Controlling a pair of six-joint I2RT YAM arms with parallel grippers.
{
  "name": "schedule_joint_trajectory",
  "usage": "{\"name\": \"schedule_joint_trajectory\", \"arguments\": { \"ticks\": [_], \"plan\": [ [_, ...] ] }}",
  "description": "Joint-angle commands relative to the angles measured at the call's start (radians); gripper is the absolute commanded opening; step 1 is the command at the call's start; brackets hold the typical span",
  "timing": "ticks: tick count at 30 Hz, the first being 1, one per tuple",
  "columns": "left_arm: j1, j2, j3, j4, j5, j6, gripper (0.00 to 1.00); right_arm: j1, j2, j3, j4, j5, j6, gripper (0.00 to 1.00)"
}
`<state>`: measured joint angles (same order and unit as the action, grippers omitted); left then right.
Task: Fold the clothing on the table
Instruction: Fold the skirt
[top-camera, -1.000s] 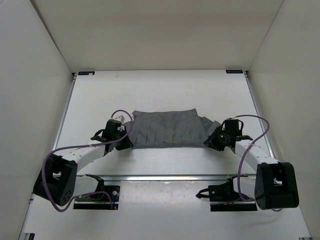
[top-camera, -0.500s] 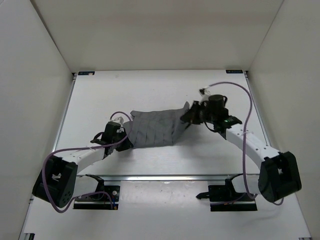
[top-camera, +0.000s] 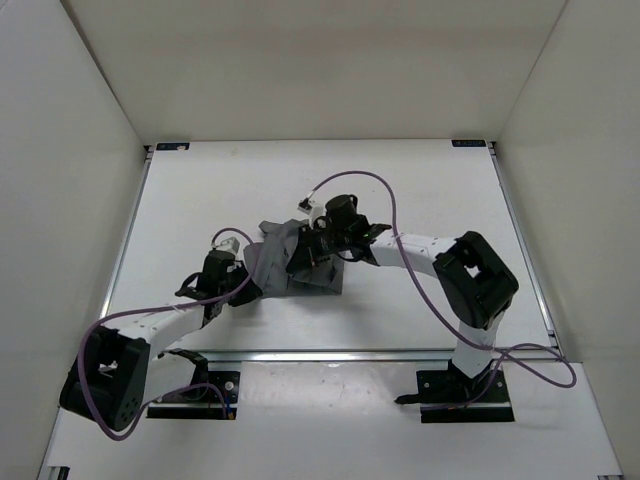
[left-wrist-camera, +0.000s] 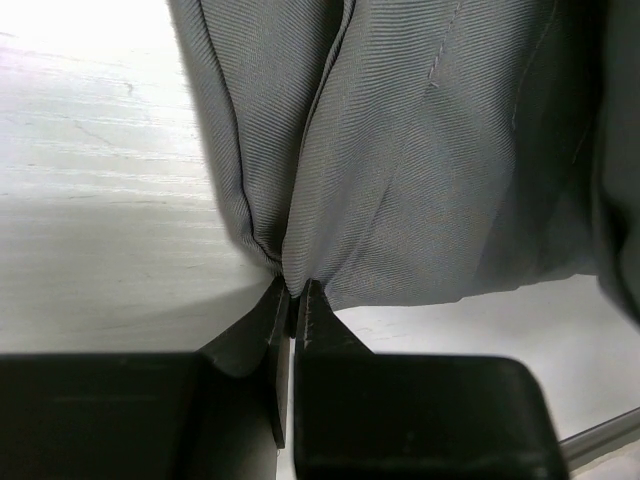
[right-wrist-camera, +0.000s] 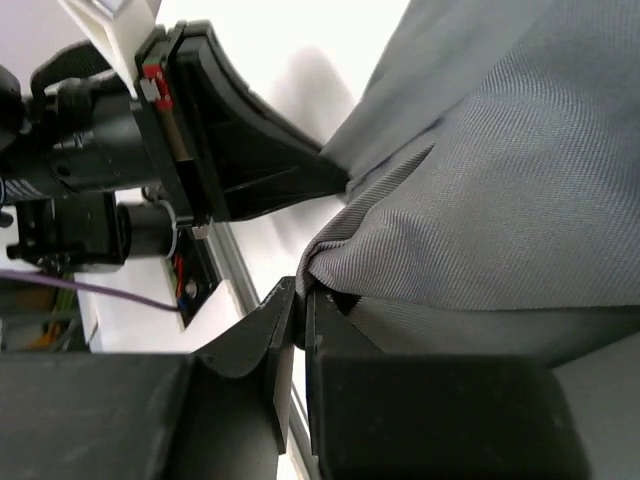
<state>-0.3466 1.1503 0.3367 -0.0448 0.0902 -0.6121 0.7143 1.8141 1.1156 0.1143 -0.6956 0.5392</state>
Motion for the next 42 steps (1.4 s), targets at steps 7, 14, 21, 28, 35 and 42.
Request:
{"name": "schedule_joint_trajectory", "arguments": {
  "ticks": [7,14,21,28,35,42],
  "plan": [
    [0.005,-0.021,-0.022,-0.036,-0.026,0.006,0.00,0.063,0.105,0.205,-0.005,-0.128,-0.041,0.00],
    [0.012,-0.035,-0.019,-0.043,-0.024,0.008,0.00,0.099,0.249,0.331,-0.073,-0.171,-0.064,0.00],
    [0.014,-0.046,-0.024,-0.052,-0.024,0.012,0.00,0.128,0.356,0.403,-0.156,-0.183,-0.104,0.00],
    [0.011,-0.041,-0.013,-0.072,-0.010,0.026,0.00,0.137,0.436,0.426,-0.198,-0.115,-0.113,0.00],
    [0.050,-0.116,0.004,-0.131,0.014,0.043,0.34,0.131,0.461,0.467,-0.280,0.071,-0.107,0.00],
    [0.067,-0.279,0.103,-0.317,0.036,0.057,0.55,0.125,0.470,0.512,-0.378,0.290,-0.053,0.00]
  ]
}}
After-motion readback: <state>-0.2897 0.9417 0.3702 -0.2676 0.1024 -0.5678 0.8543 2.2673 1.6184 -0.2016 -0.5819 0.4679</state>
